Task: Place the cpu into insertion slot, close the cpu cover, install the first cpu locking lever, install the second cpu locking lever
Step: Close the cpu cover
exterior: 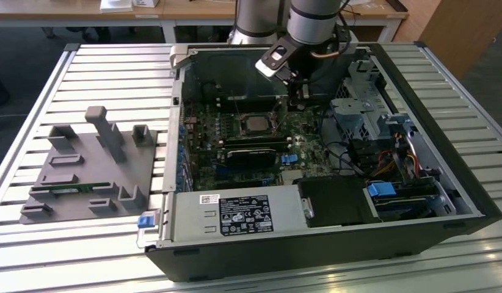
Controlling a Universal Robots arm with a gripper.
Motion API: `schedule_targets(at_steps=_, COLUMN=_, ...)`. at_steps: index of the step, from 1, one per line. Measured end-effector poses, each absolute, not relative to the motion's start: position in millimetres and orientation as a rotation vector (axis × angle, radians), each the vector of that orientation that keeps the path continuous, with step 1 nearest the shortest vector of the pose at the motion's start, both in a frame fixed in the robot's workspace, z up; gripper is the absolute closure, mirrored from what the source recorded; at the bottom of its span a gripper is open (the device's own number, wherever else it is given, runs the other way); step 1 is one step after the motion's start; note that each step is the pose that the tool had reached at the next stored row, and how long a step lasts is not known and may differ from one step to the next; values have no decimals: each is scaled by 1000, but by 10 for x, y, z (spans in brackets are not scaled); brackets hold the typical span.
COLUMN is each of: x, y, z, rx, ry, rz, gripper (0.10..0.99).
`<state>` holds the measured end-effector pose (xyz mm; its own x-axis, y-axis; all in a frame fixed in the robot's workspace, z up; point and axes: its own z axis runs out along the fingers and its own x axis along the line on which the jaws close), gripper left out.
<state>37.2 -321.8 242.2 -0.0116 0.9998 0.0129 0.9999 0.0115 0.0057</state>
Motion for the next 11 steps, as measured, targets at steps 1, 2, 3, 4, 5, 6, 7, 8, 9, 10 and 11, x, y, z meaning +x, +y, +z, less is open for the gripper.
schedule_targets(at_steps=1, x=370, y=-3218, z=2422, rx=-2205, ry=-2230, rz=-21, gripper=980)
schedule_targets(at_steps=2, x=367, y=-3218, z=2422, rx=-2205, ry=-2231, rz=-21, gripper=980)
schedule_targets(at_steps=3, x=363, y=-3218, z=2422, rx=-2205, ry=-2230, rz=-21, gripper=980)
schedule_targets(at_steps=4, x=356, y=-3217, z=2422, rx=-2205, ry=-2231, rz=-21, gripper=980)
schedule_targets(at_steps=5, x=348, y=-3218, z=2422, rx=-2205, ry=-2231, rz=-21, gripper=980)
schedule_targets(at_steps=6, x=342, y=-3218, z=2422, rx=-2205, ry=-2231, rz=-21, gripper=980)
schedule_targets(at_steps=7, x=336, y=-3218, z=2422, rx=-2205, ry=-2231, rz=-21, gripper=980)
schedule_targets(at_steps=8, x=330, y=-3218, z=2422, rx=-2205, ry=-2231, rz=-21, gripper=980)
schedule_targets(at_steps=9, x=325, y=-3218, z=2422, rx=-2205, ry=-2231, rz=-21, gripper=980)
schedule_targets(at_steps=10, x=320, y=-3218, z=2422, rx=-2205, ry=-2230, rz=-21, gripper=980)
schedule_targets(at_steps=11, x=317, y=-3218, z=2422, rx=-2205, ry=-2230, rz=-21, gripper=980)
